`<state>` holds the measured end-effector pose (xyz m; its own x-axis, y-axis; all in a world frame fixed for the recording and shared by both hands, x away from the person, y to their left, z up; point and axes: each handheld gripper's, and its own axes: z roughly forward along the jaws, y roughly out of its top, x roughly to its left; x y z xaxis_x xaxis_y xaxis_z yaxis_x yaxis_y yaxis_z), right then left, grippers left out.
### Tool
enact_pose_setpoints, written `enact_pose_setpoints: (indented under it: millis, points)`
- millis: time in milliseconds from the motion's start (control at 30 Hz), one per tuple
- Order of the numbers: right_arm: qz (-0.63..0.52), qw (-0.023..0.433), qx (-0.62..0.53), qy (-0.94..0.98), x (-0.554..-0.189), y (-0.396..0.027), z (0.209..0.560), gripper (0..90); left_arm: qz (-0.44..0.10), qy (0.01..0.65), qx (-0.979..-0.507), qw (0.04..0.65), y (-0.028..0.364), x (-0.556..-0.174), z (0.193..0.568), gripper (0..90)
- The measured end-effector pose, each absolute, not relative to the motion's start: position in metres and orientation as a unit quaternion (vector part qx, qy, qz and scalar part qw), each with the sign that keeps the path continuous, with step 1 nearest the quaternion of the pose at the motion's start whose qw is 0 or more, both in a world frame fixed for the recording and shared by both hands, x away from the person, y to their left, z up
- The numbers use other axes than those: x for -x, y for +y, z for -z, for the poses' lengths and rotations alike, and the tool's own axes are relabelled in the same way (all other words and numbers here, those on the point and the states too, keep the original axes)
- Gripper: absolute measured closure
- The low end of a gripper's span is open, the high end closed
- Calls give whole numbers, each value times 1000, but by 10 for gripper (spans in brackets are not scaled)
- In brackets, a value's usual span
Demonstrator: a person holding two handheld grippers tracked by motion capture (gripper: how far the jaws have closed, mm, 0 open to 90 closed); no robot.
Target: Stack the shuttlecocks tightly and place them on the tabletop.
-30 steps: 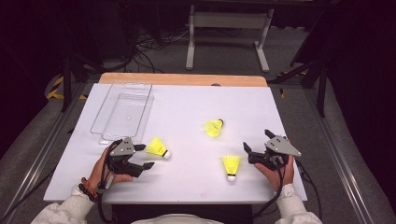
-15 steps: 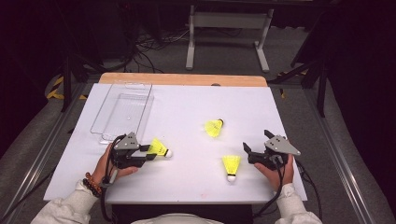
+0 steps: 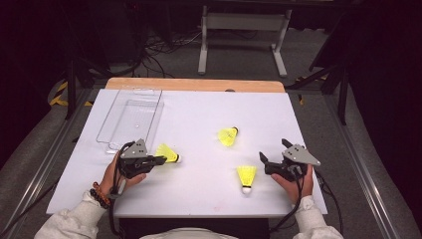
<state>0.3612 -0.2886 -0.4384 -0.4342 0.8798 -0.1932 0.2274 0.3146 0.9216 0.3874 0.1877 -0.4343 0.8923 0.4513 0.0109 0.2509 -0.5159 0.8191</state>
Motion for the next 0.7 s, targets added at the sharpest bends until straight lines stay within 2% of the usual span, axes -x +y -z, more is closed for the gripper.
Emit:
enact_pose_setpoints:
  millis: [400, 700]
  points:
    - [-441, 365, -386, 723, -361, -290, 439, 100, -122, 204, -851, 468, 187, -397, 410, 889]
    - [-439, 363, -386, 726, -362, -289, 440, 100, -127, 212, -851, 464, 187, -405, 408, 888]
